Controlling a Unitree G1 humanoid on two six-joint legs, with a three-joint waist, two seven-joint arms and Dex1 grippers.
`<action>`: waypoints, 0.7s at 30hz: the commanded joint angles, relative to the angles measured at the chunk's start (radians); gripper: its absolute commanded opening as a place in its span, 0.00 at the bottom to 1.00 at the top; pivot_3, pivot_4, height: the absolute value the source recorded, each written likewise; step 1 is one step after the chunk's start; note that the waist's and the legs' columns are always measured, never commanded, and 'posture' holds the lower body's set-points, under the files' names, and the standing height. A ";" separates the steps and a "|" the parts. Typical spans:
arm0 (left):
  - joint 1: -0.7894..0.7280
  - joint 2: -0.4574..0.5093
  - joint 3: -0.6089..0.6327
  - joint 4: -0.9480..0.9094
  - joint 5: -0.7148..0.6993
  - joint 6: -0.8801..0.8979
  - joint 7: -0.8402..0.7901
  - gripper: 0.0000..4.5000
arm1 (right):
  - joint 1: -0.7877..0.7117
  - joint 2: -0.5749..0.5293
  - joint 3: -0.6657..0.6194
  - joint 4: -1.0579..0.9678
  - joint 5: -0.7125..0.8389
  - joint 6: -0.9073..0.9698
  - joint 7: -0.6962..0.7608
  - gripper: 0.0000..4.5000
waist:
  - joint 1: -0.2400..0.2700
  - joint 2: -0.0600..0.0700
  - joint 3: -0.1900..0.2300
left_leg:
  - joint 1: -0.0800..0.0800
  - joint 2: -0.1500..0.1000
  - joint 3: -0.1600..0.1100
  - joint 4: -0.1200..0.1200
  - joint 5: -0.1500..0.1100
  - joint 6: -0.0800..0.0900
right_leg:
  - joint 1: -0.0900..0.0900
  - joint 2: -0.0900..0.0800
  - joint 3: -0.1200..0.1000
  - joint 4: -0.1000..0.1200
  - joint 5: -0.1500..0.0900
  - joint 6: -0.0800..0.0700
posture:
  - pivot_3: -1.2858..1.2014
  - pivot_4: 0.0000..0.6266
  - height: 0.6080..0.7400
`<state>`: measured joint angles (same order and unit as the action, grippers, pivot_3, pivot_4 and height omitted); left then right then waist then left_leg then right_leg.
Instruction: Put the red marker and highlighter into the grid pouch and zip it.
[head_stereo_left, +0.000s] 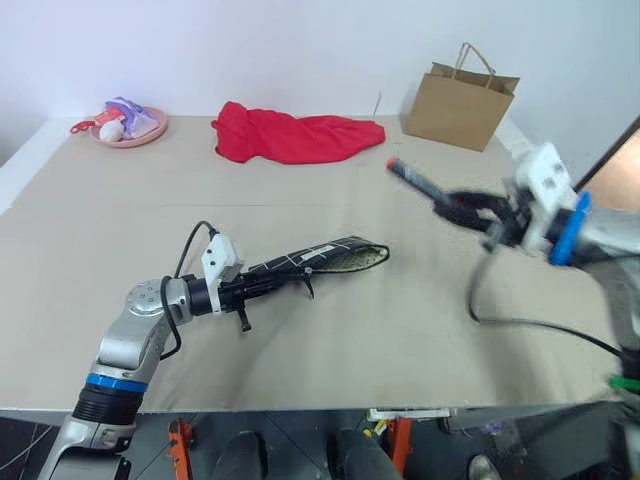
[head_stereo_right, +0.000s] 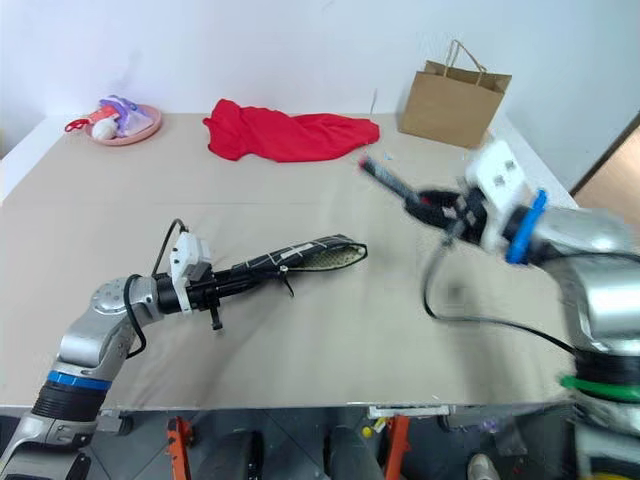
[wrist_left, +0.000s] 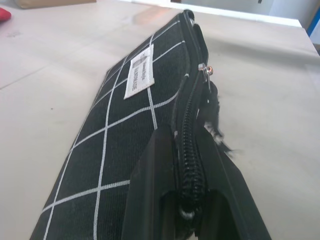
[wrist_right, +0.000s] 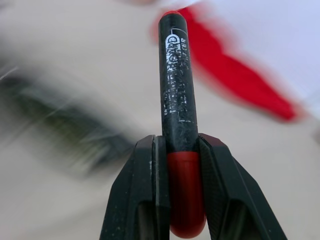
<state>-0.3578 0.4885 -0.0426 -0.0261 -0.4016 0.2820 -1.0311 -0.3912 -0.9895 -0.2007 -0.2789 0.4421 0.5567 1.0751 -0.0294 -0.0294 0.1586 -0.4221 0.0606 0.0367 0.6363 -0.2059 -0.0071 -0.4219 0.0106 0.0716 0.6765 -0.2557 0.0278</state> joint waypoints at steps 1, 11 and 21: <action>-0.011 -0.002 0.006 -0.011 -0.008 -0.019 -0.005 0.00 | 0.055 -0.079 -0.038 -0.047 0.012 -0.051 0.099 0.12 | -0.007 0.000 0.000 | 0.000 0.000 0.001 0.000 0.000 0.000 | 0.000 0.000 0.001 0.000 0.000 0.000 | 0.52 0.24 1.00; -0.020 -0.013 -0.008 0.013 0.001 -0.044 -0.020 0.00 | 0.075 -0.049 0.127 -0.067 -0.100 -0.121 0.050 0.12 | -0.015 -0.001 0.001 | 0.007 -0.001 0.002 0.001 0.002 -0.001 | 0.003 0.001 0.003 0.001 0.003 0.000 | 0.52 0.24 1.00; -0.019 -0.013 -0.017 0.007 0.009 -0.046 -0.019 0.00 | -0.003 0.003 0.229 0.035 -0.179 -0.168 0.039 0.12 | -0.014 -0.001 0.001 | 0.006 -0.001 0.002 0.000 0.002 -0.002 | 0.002 0.000 0.003 0.001 0.002 0.002 | 0.52 0.24 1.00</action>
<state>-0.3633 0.4763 -0.0639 -0.0049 -0.3910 0.2550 -1.0482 -0.3697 -0.9863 0.0403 -0.2409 0.2676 0.4043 1.1134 -0.0435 -0.0300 0.1595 -0.4162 0.0597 0.0382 0.6366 -0.2043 -0.0088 -0.4195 0.0109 0.0748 0.6776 -0.2541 0.0294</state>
